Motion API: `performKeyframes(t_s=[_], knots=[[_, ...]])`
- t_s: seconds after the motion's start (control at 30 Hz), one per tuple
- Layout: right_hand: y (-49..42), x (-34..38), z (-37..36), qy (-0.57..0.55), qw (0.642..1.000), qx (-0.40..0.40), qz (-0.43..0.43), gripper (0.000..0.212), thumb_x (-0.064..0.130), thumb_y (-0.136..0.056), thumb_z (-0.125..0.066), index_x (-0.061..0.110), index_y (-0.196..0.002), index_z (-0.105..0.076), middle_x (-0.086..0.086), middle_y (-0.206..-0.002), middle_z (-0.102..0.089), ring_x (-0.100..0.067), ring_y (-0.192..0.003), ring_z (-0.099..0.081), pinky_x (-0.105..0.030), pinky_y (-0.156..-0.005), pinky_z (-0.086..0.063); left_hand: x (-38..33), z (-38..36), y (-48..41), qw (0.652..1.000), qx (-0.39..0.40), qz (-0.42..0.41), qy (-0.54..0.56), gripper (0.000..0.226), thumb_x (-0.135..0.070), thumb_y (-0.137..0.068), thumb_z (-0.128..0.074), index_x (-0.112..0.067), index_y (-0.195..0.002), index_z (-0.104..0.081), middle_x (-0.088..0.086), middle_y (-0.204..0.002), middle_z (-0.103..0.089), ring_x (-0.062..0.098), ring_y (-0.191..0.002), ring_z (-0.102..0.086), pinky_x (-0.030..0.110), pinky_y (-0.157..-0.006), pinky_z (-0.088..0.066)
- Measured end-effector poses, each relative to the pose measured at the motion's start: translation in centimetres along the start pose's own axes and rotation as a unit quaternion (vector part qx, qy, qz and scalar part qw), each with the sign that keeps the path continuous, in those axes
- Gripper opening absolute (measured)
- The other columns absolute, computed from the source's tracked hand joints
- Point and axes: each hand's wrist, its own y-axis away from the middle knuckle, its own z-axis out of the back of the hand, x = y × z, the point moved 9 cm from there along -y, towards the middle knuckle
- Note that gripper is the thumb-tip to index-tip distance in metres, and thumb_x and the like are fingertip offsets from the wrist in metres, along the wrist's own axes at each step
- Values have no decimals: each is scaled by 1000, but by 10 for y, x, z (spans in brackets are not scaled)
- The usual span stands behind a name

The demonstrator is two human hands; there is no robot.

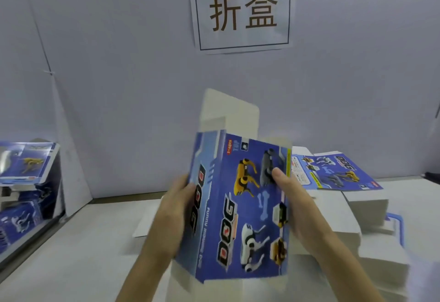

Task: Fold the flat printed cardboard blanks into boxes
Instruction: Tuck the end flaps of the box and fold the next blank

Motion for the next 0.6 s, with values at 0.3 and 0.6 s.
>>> performKeyframes(t_s=[0.3,0.6], knots=[[3,5,3,-42,999,-32,3,51,40,-76,-68,19,-122,-59,-14,-107,-73,-32,-88,-73,-37,-65,-60,0,-28,8,999,26,28,-22,118,-76,-19,-81,-24,-120,-48,-1,-95,-75,22,-82,-74,26,-59,-57],[12,33,-19,87,991,65,75,46,30,-66,-77,34,-110,-64,-5,-109,-72,-25,-97,-71,-27,-72,-57,-26,-12,7,1000,1,-16,-21,76,-15,-62,-56,-31,-135,-40,-1,-97,-70,16,-83,-71,22,-57,-55]])
